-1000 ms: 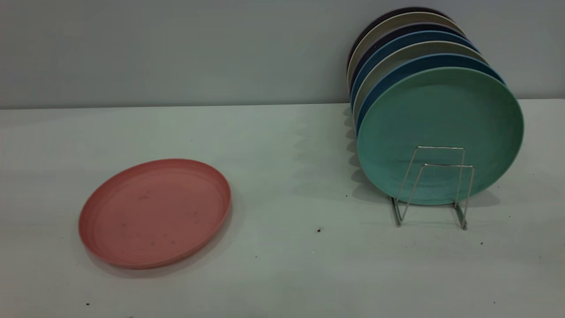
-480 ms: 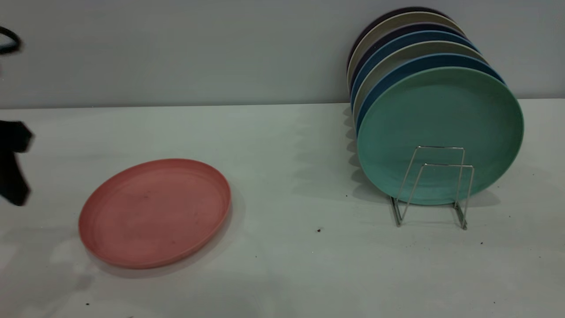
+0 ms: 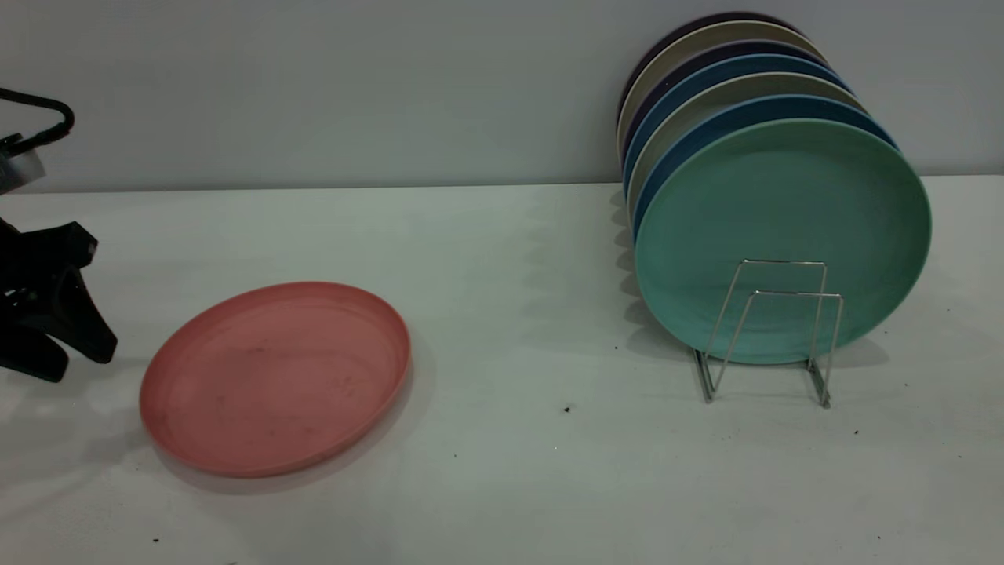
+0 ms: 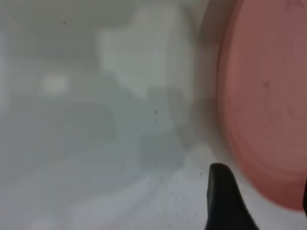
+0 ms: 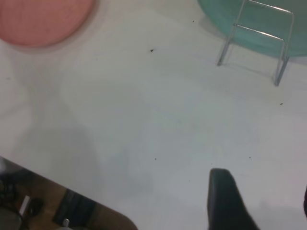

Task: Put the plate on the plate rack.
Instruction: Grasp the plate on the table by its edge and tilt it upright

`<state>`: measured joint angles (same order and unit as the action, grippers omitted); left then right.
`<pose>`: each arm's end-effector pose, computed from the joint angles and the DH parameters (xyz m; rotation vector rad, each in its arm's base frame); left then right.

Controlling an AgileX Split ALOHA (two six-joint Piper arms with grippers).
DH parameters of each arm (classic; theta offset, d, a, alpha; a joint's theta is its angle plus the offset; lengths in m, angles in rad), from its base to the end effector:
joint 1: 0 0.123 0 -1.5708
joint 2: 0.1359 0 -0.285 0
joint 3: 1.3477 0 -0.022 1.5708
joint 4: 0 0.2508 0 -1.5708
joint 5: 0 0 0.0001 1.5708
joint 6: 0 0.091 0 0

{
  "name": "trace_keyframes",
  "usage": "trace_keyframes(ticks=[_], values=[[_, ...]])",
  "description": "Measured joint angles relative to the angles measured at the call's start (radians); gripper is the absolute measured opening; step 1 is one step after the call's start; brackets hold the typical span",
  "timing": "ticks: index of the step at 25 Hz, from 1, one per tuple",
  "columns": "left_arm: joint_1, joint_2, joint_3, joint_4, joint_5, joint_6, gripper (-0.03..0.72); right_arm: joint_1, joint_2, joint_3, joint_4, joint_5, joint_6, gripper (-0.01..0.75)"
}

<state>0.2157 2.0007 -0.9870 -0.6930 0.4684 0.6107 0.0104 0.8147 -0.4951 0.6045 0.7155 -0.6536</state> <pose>0.3421 0.0480 0.0924 -0.2846 2.8057 -0.3771 0.1386 0.0354 0.2549 -0.3885 2.3463 0.3850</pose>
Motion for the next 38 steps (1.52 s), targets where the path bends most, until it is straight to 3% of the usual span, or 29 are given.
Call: trace_keyframes(ticks=[10,21,25,29,34,38], values=[[-0.012,0.112,-0.002,-0.164,-0.065,0.103,0.424,0.000,0.000,0.000,0.000,-0.013,-0.001,0.407],[-0.027,0.201,-0.008,-0.521,-0.086,0.402,0.385,0.000,0.000,0.000,-0.003,-0.018,-0.001,0.407],[-0.034,0.225,-0.008,-0.575,-0.079,0.453,0.361,0.000,0.000,0.000,-0.004,-0.026,-0.001,0.407],[-0.036,0.240,-0.008,-0.582,-0.083,0.462,0.271,0.000,0.000,0.000,-0.004,-0.031,-0.001,0.407],[-0.038,0.240,-0.015,-0.594,-0.109,0.482,0.041,0.000,0.000,0.000,0.013,-0.031,-0.001,0.407],[-0.038,0.240,-0.068,-0.629,-0.064,0.552,0.018,0.000,0.000,0.000,0.071,-0.022,-0.008,0.407]])
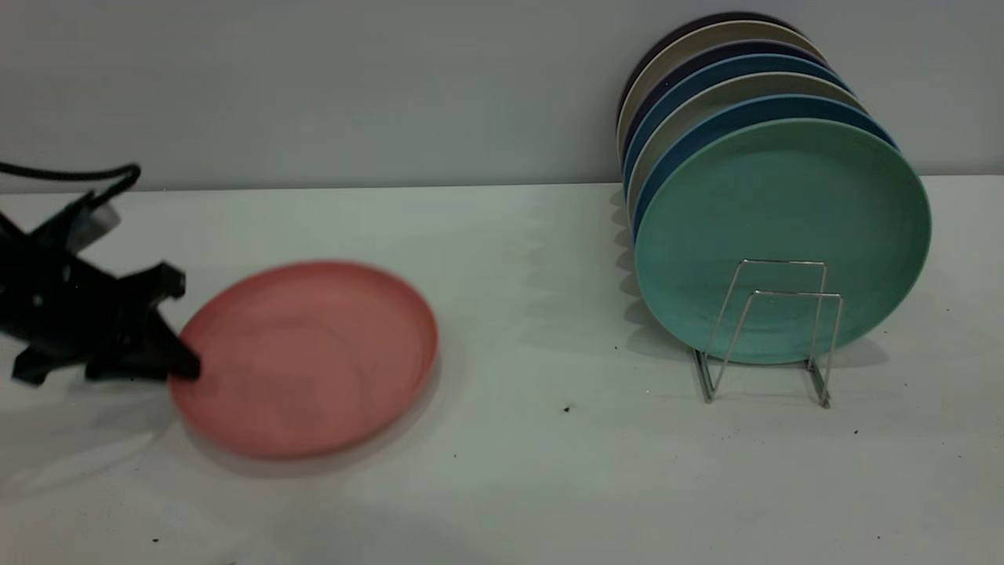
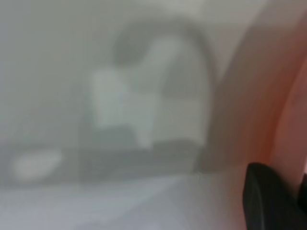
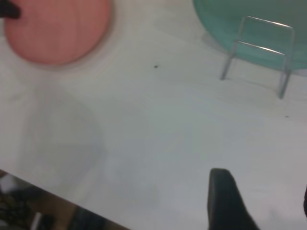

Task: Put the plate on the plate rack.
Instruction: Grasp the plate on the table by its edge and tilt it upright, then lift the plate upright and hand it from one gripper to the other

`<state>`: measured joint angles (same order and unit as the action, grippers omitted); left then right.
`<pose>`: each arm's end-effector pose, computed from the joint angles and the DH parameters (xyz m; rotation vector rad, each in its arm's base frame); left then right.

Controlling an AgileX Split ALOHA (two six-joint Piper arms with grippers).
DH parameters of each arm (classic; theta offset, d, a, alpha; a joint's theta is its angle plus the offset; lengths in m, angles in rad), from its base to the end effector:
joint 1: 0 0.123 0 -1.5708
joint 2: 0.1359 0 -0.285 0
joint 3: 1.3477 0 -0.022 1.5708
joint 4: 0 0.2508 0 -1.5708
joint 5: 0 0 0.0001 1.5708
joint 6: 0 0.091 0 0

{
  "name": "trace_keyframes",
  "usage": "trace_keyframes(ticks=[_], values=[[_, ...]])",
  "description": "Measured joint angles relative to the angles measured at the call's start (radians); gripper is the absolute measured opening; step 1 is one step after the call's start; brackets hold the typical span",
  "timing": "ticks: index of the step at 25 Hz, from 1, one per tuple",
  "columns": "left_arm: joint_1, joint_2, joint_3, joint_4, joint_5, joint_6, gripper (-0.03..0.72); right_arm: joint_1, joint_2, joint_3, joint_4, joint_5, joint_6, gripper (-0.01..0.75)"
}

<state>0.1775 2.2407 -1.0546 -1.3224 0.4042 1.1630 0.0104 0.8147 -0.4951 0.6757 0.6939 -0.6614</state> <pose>0.3697 0.0310 0.0285 -0.3295 2.7031 -0.5291 0.1406 0.0379 0.2582 -0.3335 2.3118 0.4391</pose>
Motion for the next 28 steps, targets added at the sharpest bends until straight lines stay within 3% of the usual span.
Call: trace_keyframes(ticks=[8,16,21,28], values=[[-0.046,-0.071,-0.031,-0.014,0.089,0.149,0.014,0.000,0.137,0.000,0.268,0.000,-0.177,0.407],[-0.168,-0.085,-0.031,0.018,0.168,0.166,0.015,0.000,0.517,-0.003,0.758,-0.035,-0.694,0.407],[-0.270,-0.123,-0.031,0.017,0.169,0.166,0.015,0.000,0.712,-0.009,1.013,0.005,-0.942,0.407],[-0.357,-0.178,-0.034,0.001,0.169,0.157,0.015,0.000,0.863,-0.050,1.091,0.067,-1.034,0.407]])
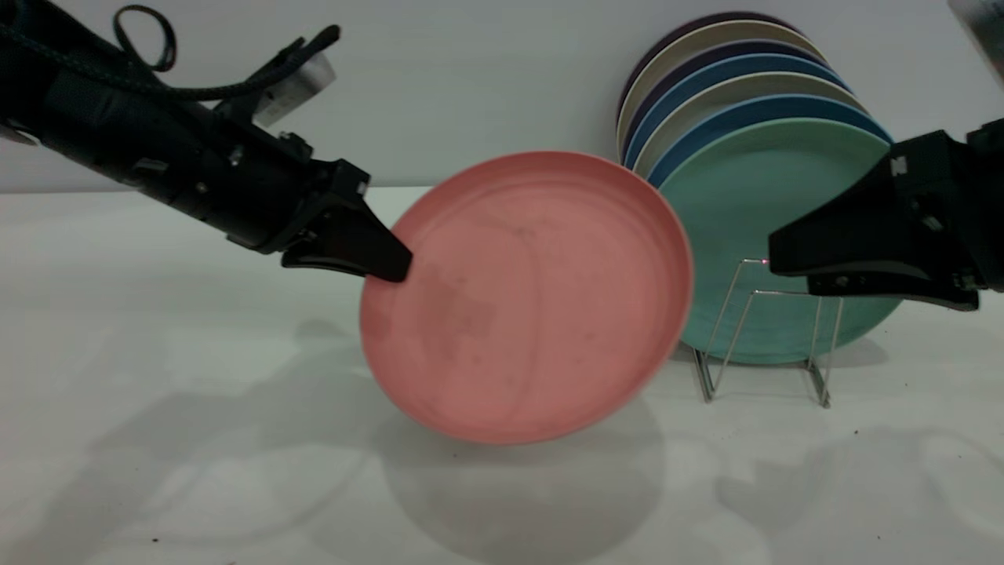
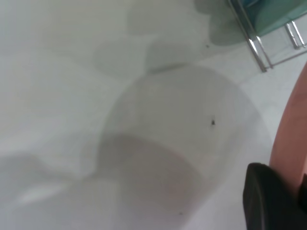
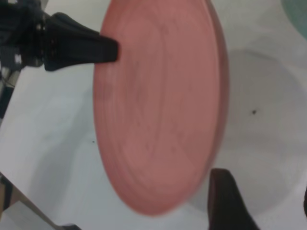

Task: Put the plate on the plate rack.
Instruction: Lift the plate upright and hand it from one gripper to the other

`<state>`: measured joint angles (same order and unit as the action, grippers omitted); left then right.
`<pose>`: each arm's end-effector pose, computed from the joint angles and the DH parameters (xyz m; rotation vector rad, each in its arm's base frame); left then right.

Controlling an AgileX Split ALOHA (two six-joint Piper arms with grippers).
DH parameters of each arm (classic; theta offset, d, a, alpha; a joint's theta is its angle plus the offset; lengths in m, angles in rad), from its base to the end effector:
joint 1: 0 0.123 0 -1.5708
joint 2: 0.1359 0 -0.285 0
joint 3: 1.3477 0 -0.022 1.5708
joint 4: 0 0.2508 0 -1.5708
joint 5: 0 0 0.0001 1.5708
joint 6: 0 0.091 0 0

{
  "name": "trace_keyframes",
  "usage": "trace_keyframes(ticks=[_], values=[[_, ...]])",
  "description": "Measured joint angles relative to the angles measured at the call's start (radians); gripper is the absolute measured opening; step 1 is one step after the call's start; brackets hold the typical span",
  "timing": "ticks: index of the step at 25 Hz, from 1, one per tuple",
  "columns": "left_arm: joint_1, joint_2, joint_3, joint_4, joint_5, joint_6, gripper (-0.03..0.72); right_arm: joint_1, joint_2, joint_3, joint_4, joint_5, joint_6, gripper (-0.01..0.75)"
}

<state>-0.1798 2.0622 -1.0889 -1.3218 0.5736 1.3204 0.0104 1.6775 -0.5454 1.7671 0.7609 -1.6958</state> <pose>0.3671 -0.1154 0.1065 0.4789 2.5149 -0.7706 0.2564 0.0643 0.1430 -0.1805 2.3405 0.9681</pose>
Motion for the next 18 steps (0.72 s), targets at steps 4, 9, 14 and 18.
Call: trace_keyframes(ticks=[4,9,14,18], values=[[-0.047,-0.002,-0.003,-0.008,0.000,-0.003,0.015,0.000,0.028,-0.035,0.003,0.017,0.003,0.407],[-0.096,-0.002,-0.019,-0.039,0.006,-0.003,0.015,0.000,0.036,-0.043,0.003,0.018,0.014,0.407],[-0.141,-0.004,-0.044,-0.069,0.027,0.001,0.015,0.000,0.047,-0.044,0.003,0.019,0.024,0.400],[-0.181,-0.004,-0.074,-0.087,0.088,0.041,0.015,0.000,0.053,-0.044,0.003,0.028,0.037,0.316]])
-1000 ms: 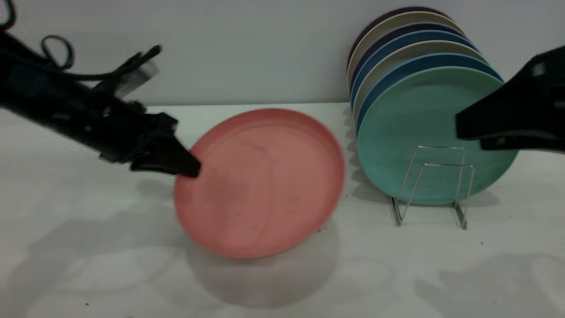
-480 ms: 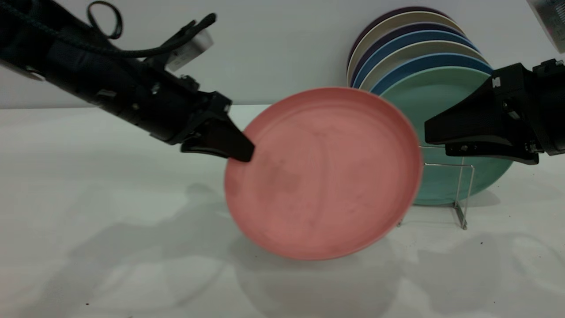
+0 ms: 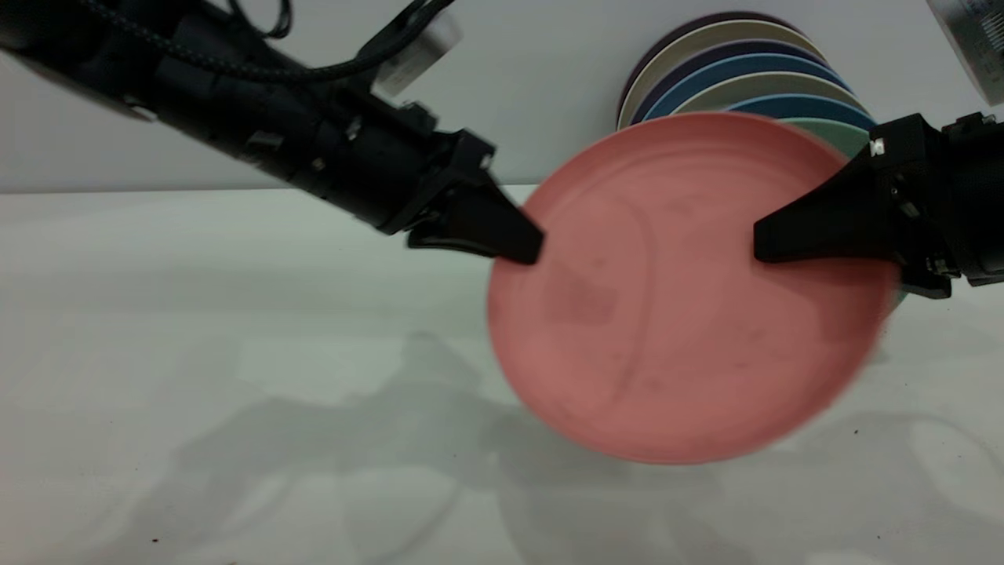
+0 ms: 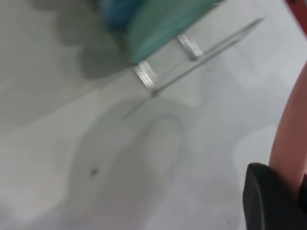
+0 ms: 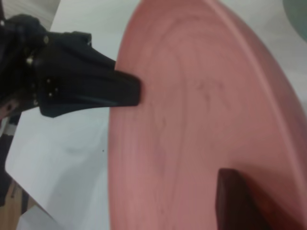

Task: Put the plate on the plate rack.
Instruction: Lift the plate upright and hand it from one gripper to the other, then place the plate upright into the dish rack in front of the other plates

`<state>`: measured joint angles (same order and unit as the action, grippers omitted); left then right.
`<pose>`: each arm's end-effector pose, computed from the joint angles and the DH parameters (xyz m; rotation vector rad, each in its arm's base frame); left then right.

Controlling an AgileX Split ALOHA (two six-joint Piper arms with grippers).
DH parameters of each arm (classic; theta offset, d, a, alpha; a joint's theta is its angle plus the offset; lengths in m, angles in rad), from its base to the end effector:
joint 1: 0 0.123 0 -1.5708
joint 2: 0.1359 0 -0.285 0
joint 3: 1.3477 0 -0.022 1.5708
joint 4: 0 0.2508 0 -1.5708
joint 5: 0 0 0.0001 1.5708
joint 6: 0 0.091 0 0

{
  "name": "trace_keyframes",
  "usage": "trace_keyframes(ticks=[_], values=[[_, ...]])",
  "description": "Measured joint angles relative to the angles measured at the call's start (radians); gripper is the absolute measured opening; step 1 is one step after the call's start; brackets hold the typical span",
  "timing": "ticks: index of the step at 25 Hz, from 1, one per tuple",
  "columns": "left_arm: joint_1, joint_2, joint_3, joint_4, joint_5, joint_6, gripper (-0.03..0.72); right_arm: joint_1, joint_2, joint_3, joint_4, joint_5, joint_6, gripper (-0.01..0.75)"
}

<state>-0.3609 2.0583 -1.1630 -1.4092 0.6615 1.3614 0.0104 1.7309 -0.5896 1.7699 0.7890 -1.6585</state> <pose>0.3534 -0.1924 0.1302 0.7065 2.3788 -0.9674 0.2682 0.0662 0.1390 -0.1391 2.3433 1.0219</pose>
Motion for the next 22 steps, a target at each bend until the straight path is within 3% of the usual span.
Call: trace_keyframes(ticks=[5,9,15,19,22], values=[[0.005,0.000,-0.025,0.001,0.012,0.059,0.023,0.000,0.001,0.000,-0.024,0.034,0.006,0.118],[0.041,0.000,-0.030,-0.009,0.063,0.068,0.056,-0.007,0.001,-0.002,-0.021,0.045,-0.011,0.117],[0.190,-0.002,-0.032,-0.011,0.128,0.040,0.235,-0.115,-0.019,-0.003,-0.113,0.030,-0.121,0.117],[0.279,-0.002,-0.032,-0.007,0.168,0.003,0.344,-0.157,-0.088,-0.003,-0.218,0.030,-0.272,0.117],[0.323,-0.002,-0.032,-0.007,0.188,-0.001,0.367,-0.160,-0.141,-0.004,-0.261,0.033,-0.449,0.117]])
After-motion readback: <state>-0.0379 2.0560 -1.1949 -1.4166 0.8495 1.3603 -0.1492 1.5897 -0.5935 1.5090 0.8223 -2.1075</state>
